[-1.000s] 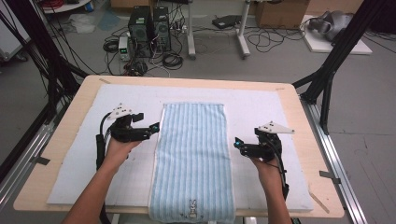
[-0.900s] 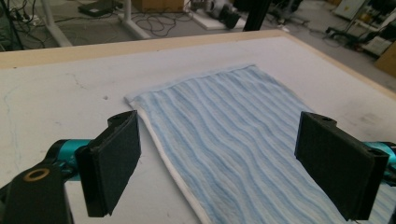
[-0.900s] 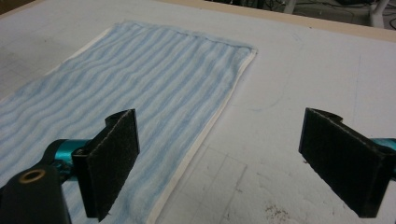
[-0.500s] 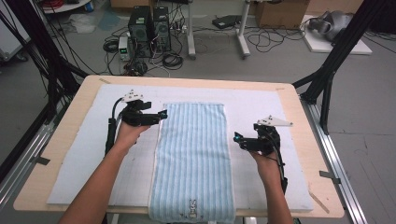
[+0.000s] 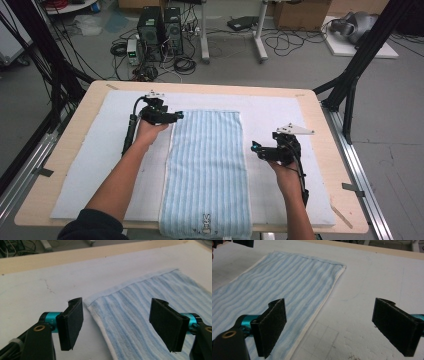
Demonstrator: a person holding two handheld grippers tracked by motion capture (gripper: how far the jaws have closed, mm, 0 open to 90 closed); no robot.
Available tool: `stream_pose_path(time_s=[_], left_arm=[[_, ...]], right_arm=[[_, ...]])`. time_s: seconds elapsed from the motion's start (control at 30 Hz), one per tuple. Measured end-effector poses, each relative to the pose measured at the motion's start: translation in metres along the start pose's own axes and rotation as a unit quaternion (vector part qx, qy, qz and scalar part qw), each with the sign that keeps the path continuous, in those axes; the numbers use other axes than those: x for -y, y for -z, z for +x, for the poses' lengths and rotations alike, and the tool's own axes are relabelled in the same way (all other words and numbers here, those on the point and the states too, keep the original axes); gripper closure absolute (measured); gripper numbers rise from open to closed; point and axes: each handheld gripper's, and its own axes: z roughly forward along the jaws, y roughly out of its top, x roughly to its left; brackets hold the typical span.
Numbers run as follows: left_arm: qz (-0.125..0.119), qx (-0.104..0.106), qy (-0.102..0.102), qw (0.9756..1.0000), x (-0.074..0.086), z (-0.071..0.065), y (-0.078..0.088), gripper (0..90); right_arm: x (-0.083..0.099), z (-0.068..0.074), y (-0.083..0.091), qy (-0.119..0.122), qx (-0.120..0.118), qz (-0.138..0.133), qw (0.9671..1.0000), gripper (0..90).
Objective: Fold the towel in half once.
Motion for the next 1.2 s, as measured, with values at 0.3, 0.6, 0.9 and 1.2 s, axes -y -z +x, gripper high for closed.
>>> stream_pose_path(time_s=[0.3,0.6,0.9,1.2], left_arm=[[0.051,-0.027,-0.001,0.9983,0.012,0.004,-0.024,38.9],[0.077,-0.049,-0.051,0.9946,0.016,-0.003,-0.027,55.0],[0.090,-0.025,-0.073,0.9930,0.015,-0.009,-0.025,86.7],[0.083,-0.011,-0.027,0.9962,0.017,-0.002,-0.024,87.0]], right_arm=[[-0.001,-0.006,-0.010,-0.006,-0.001,0.009,0.9999,11.4],[-0.002,-0.006,-0.019,-0.006,0.008,0.021,0.9997,11.4],[-0.016,-0.007,-0.057,-0.012,0.010,0.045,0.9989,13.9],[-0.023,-0.009,-0.093,-0.043,0.014,0.068,0.9967,50.2]])
